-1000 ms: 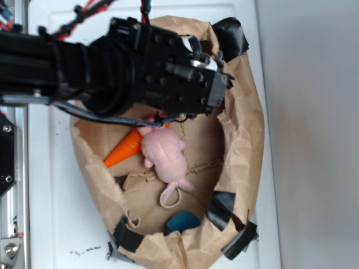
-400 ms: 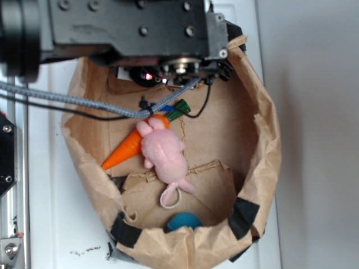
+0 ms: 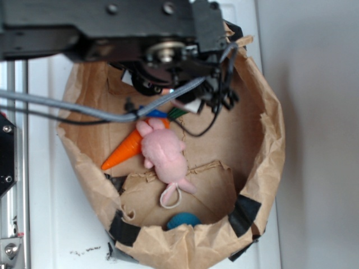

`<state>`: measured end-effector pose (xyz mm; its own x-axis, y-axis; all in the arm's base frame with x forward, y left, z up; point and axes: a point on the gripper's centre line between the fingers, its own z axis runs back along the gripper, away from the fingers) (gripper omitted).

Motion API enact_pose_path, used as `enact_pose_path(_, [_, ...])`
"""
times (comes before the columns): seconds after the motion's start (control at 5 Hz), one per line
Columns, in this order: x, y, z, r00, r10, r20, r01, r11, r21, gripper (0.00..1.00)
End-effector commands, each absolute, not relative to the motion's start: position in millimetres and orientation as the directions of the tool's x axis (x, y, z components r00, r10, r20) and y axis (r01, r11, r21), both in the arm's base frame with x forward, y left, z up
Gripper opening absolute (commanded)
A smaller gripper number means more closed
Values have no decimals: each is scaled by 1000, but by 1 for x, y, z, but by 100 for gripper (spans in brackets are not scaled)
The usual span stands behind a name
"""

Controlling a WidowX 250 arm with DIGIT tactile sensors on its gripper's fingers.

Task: Grab the green sponge.

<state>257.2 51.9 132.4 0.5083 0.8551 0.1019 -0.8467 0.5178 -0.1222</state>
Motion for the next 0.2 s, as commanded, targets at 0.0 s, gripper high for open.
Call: enact_pose_path(0.0, [240, 63, 149, 840, 517, 165, -519, 854, -37, 0])
